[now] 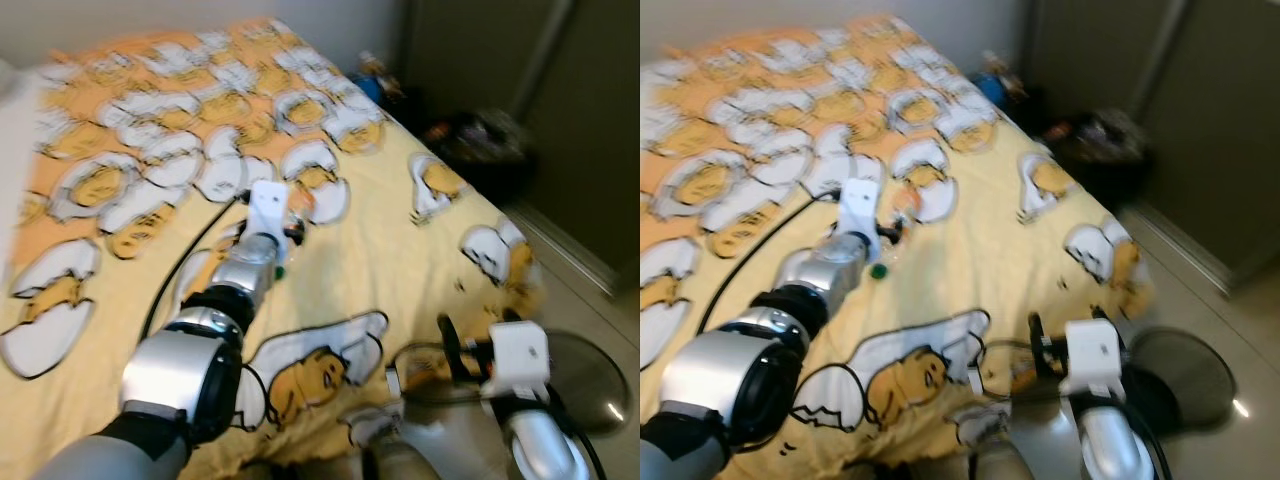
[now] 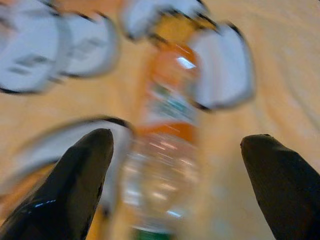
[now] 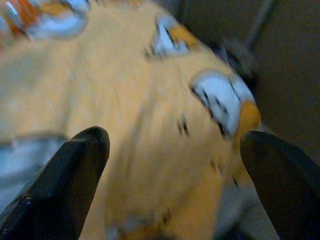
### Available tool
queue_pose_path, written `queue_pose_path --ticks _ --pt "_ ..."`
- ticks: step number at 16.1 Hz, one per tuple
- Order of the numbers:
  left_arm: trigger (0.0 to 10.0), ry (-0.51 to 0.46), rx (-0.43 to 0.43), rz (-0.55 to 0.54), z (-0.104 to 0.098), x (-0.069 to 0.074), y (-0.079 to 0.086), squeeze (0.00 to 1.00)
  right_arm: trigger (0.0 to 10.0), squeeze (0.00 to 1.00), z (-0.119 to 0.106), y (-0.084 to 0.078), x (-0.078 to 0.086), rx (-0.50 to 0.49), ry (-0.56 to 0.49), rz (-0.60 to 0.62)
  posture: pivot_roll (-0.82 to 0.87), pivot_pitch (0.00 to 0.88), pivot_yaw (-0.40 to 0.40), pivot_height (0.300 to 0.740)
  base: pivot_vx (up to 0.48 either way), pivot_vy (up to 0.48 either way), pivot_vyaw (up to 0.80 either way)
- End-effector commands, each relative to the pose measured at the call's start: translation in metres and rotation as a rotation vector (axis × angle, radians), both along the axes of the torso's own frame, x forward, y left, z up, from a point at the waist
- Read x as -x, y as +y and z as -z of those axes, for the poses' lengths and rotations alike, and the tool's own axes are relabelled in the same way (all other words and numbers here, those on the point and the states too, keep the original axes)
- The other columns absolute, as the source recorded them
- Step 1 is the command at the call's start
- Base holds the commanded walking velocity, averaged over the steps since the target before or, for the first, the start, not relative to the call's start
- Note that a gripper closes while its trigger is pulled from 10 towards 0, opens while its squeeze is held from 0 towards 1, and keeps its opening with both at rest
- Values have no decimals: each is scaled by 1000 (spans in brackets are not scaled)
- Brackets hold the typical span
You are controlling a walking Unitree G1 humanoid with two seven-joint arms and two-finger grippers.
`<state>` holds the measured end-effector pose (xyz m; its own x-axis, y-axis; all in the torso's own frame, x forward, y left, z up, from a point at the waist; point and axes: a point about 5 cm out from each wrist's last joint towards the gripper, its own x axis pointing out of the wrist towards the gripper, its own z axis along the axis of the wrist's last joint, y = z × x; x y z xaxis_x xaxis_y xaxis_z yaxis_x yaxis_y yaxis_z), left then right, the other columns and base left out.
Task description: Clean up the room
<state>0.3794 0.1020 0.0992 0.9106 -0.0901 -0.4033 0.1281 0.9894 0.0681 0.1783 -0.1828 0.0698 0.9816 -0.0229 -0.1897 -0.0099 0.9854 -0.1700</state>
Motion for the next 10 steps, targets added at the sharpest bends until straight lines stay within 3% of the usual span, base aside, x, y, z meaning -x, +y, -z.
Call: queue_pose_path --ticks 1,2,3,4,7,9,10 --pt "10000 14 -12 27 0 0 -3 1000 10000 388 -3 4 5 4 12 -13 -514 196 56 740 0 0 0" --pt "10000 16 -16 33 1 1 -4 1000 10000 388 -4 4 9 4 18 -16 -517 204 55 740 0 0 0" --pt "10000 19 -25 30 1 0 -4 0 10000 388 -6 5 23 6 47 -19 -543 249 45 740 0 0 0" --pt "10000 5 -60 11 -2 -1 2 0 10000 388 -8 6 40 8 81 -13 -561 272 42 740 0 0 0" --pt "10000 -70 -222 -86 -14 -8 27 0 10000 380 -9 6 63 7 138 15 -589 312 42 740 0 0 0" --pt "10000 -180 -217 -147 -36 -17 35 0 10000 384 -8 9 72 6 158 18 -595 322 54 740 0 0 0" --pt "10000 -201 -161 -154 -43 -20 32 0 10000 388 -8 10 76 1 171 24 -591 322 59 740 0 0 0"
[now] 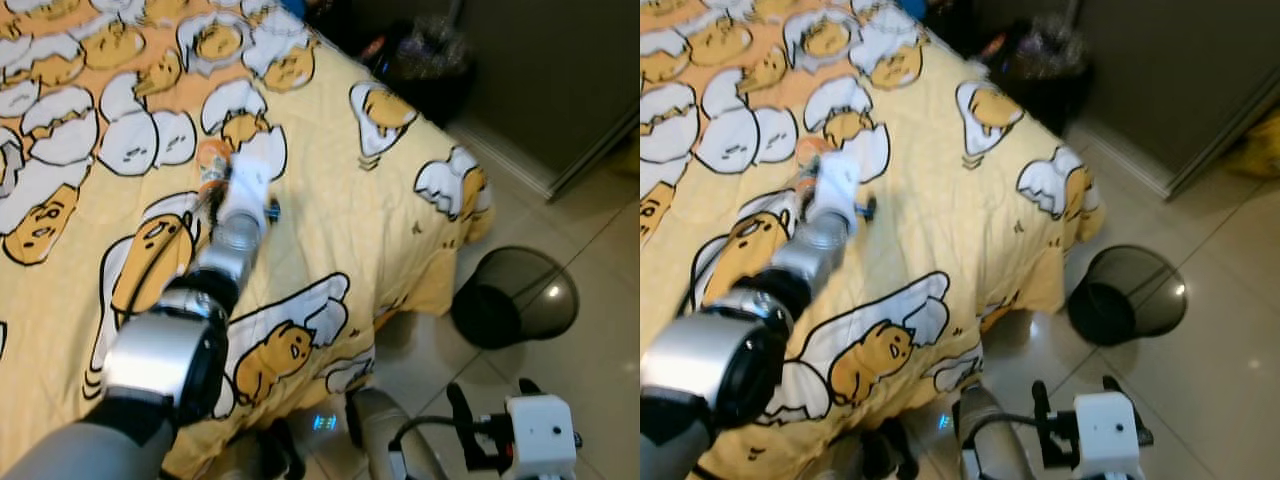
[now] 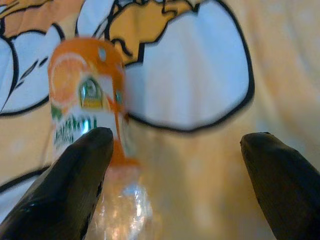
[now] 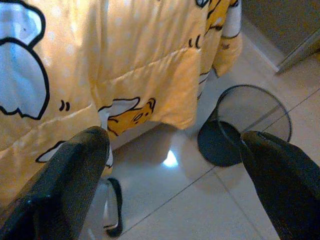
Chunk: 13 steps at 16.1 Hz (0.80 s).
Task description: Clean up the room
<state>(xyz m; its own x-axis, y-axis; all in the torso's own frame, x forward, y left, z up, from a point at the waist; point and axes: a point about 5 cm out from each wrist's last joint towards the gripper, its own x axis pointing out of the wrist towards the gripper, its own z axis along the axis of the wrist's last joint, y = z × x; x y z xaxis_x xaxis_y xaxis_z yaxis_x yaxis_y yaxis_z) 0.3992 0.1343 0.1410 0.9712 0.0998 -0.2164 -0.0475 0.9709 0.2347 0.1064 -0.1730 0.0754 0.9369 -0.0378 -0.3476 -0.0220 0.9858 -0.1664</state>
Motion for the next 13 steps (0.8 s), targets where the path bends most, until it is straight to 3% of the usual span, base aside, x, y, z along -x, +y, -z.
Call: queue_pose_path --ticks 1,2,3,4,5,6,8,10,12,13 --pt "10000 -2 55 15 -2 -1 -6 0 10000 388 -2 1 5 0 14 9 -590 322 60 740 0 0 0" --pt "10000 64 219 182 1 2 -38 0 10000 384 -1 4 9 -10 31 7 -568 321 65 740 0 0 0" --pt "10000 81 249 223 1 3 -45 0 10000 384 -1 5 10 -12 34 6 -564 321 64 740 0 0 0" --pt "10000 73 208 268 -2 2 -48 0 10000 384 0 5 9 -14 38 0 -552 324 64 740 0 0 0" --pt "10000 66 166 262 -3 1 -43 0 10000 380 0 5 9 -14 40 -3 -552 324 64 740 0 0 0" --pt "10000 37 62 115 -6 -3 -11 0 10000 388 3 3 8 -11 48 -7 -545 325 62 740 0 0 0" --pt "10000 -53 85 20 -25 -9 10 0 10000 384 3 3 9 -4 57 -17 -561 330 54 740 0 0 0" --pt "10000 -166 197 237 -72 -20 -23 0 10000 384 3 0 15 5 76 -10 -564 330 48 740 0 0 0" --pt "10000 -207 174 294 -89 -21 -34 0 10000 384 5 0 15 0 83 -16 -554 326 47 740 0 0 0" --pt "10000 -209 151 263 -89 -22 -28 0 10000 380 5 0 13 -1 83 -20 -545 324 49 740 0 0 0"
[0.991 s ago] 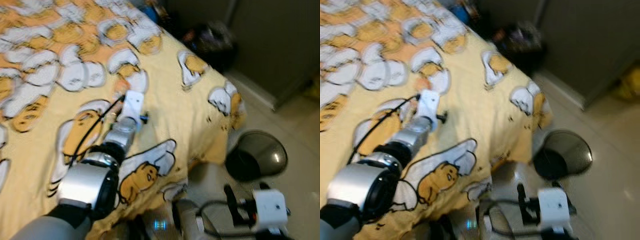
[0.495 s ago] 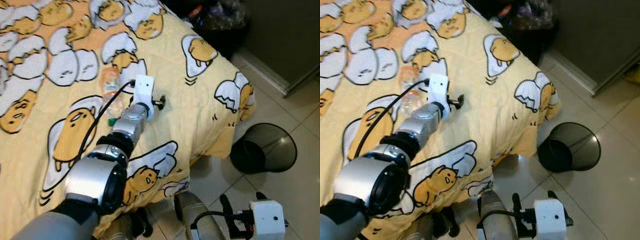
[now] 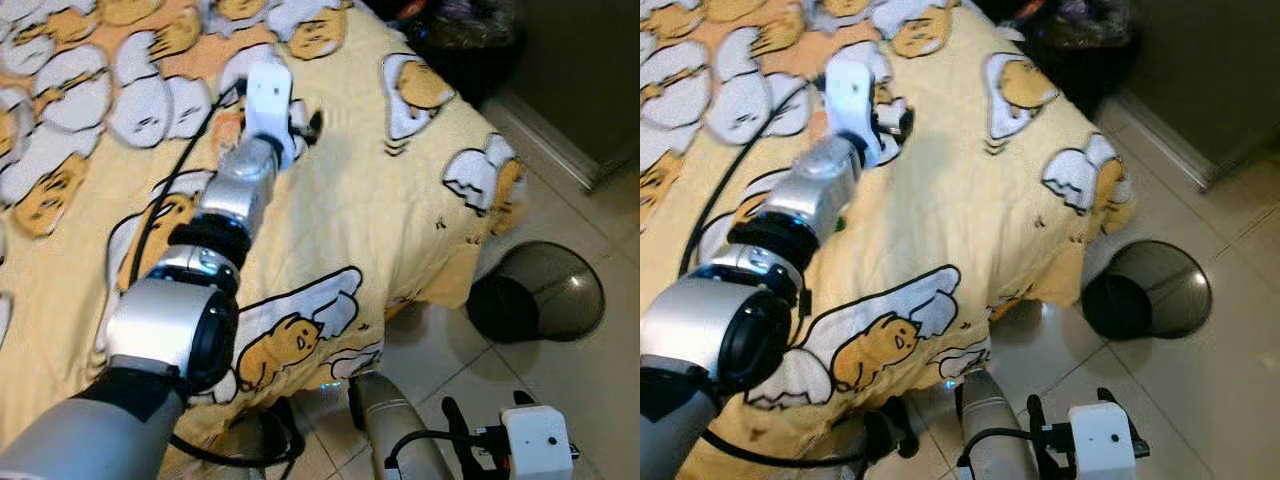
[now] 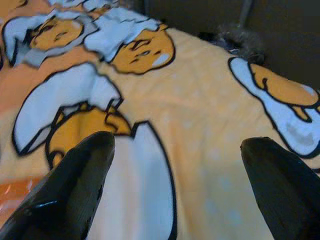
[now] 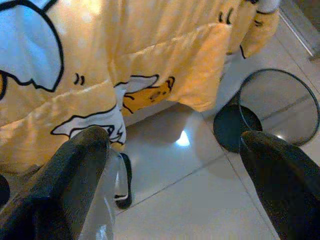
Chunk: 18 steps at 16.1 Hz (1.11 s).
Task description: Clean up the room
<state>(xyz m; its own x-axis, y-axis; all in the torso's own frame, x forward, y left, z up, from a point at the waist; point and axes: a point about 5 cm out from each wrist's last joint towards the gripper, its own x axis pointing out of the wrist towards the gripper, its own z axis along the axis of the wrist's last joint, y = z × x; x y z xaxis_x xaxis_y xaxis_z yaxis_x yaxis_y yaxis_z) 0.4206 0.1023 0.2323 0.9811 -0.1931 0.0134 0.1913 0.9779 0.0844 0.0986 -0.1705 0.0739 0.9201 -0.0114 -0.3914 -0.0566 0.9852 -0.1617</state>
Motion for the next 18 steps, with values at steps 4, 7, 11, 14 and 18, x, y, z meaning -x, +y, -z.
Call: queue_pose_path --ticks 4,7,11,14,18 --pt "10000 96 -168 -205 35 3 41 0 10000 380 4 -1 -1 -3 30 -3 -537 325 46 740 0 0 0" --pt "10000 19 -117 -383 22 3 70 0 10000 384 5 -2 3 -1 46 -5 -549 326 42 740 0 0 0" --pt "10000 300 -36 -305 81 17 59 0 10000 384 9 1 0 -6 54 -19 -534 322 45 740 0 0 0" --pt "10000 381 -24 -260 104 25 42 0 10000 380 9 1 -3 -8 50 -25 -527 320 45 740 0 0 0" --pt "0 463 -47 -374 138 43 59 0 10000 384 9 4 -7 -12 44 -34 -529 314 49 740 0 0 0"
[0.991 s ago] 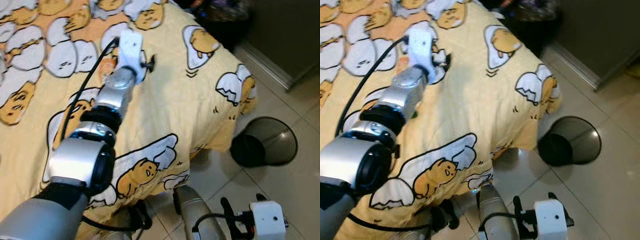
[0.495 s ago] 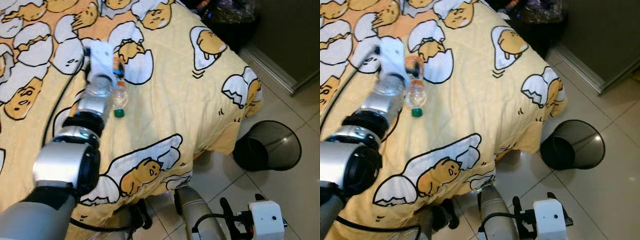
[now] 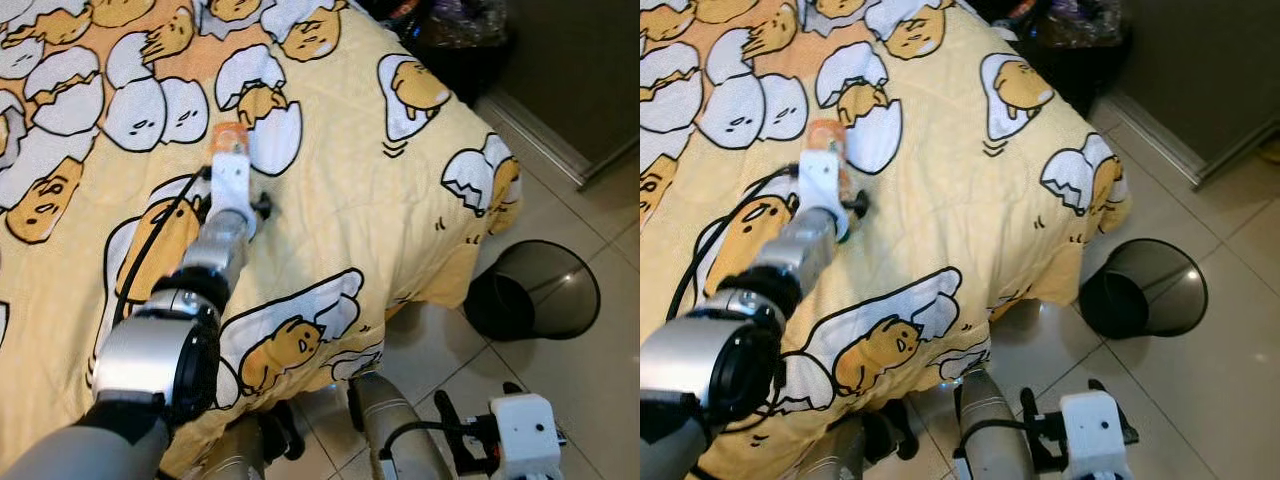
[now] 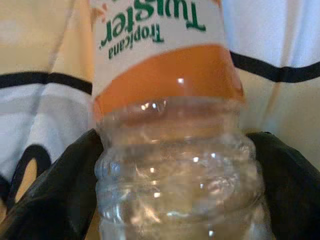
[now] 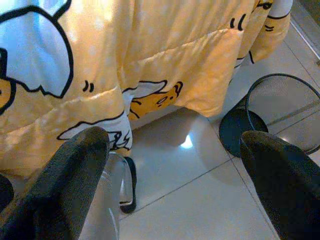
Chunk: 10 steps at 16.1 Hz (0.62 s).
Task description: Clean up the room
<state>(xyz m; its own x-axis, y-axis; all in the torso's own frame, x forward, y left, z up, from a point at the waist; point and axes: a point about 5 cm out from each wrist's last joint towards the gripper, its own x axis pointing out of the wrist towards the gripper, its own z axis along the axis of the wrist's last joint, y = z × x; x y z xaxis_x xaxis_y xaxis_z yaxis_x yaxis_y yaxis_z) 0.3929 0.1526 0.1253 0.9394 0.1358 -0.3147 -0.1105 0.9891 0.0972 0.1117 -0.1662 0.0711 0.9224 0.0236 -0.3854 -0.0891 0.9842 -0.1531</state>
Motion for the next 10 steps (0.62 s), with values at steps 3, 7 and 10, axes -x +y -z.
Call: queue_pose_path --ticks 3,7,10 --pt "0 86 25 -3 25 12 0 0 10000 384 9 -2 -2 -1 42 3 -521 292 56 740 0 0 0" --pt "0 50 164 57 19 8 -10 0 10000 384 11 -2 -47 -21 -40 6 -458 164 81 740 0 0 0" --pt "0 -57 240 129 -2 0 -19 0 10000 388 11 2 -81 -32 -98 -18 -401 95 93 740 0 0 0"
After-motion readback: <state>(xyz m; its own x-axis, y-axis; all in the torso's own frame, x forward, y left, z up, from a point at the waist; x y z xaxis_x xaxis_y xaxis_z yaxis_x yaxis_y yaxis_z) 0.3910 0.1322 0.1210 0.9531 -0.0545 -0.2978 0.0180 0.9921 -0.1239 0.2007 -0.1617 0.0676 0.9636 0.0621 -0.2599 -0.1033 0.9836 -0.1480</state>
